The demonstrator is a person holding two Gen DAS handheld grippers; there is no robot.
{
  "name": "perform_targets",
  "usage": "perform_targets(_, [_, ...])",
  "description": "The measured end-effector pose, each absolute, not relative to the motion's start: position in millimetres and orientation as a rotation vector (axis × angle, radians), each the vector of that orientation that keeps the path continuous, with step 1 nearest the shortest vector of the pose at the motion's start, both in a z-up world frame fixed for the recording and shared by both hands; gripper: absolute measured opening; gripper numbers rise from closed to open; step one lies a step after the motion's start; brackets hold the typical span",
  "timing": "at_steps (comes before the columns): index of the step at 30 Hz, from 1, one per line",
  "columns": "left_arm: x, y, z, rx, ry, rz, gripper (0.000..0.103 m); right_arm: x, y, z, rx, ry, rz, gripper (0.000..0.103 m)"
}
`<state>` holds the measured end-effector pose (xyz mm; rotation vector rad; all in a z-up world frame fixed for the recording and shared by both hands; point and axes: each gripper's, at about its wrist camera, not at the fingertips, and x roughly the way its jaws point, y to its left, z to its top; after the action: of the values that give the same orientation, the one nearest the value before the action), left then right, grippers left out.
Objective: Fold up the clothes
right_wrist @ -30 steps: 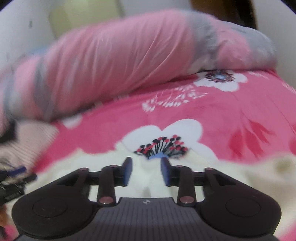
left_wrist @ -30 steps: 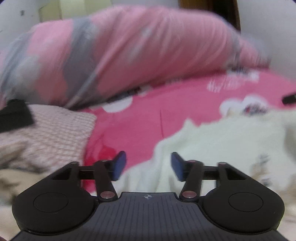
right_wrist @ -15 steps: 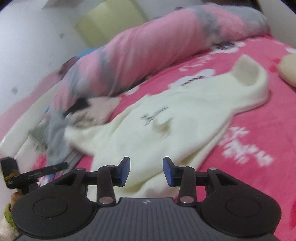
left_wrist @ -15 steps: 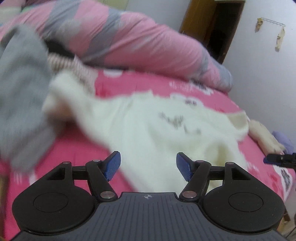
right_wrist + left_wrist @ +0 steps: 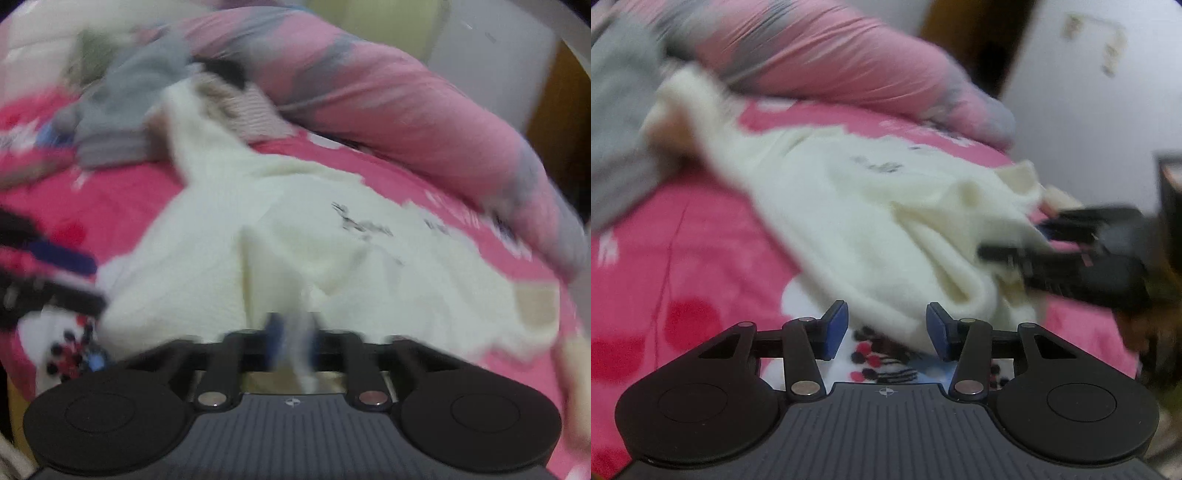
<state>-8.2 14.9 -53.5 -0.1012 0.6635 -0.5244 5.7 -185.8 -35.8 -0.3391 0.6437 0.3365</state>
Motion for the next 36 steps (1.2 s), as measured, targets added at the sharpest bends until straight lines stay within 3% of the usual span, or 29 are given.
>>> perform_targets(6, [-10,-9,-56,0.035,0.633,-0.567,0.051,-1,-288,5,0.219,0.536,0.209,0.006])
perform_targets(11, [-13,-16,-51,0.063,0.609,-0.568,0.053,-13,-365,12,0.467,0.444,0.101,0.006])
perform_targets(18, [-27,-30,-31,0.073,0.522,-0.686,0.074,14,-380,6,0.564,0.447,0.214,0.006])
perform_targets(24, [-23,-75,-44,0.21,0.544,-0.722,0.076,36,-346,25,0.502,0.41,0.326,0.006])
perform_targets(25, [-22,-79,-48,0.229,0.536,-0.72,0.075,37,-342,25,0.491,0.405,0.328,0.006])
perform_targets(26, [-21,-82,-52,0.248,0.529,-0.716,0.067,36,-341,24,0.487,0.401,0.325,0.006])
perform_targets(27, [-20,-85,-56,0.266,0.521,-0.711,0.047,36,-342,22,0.492,0.401,0.324,0.006])
perform_targets(28, [-18,-84,-58,0.263,0.525,-0.7,0.04,35,-345,18,0.504,0.408,0.328,0.007])
perform_targets(30, [-11,-76,-60,0.211,0.557,-0.676,0.009,32,-351,8,0.529,0.424,0.336,0.007])
perform_targets(36, [1,-19,-38,-0.079,0.615,-0.621,0.004,19,-361,3,0.542,0.46,0.323,0.007])
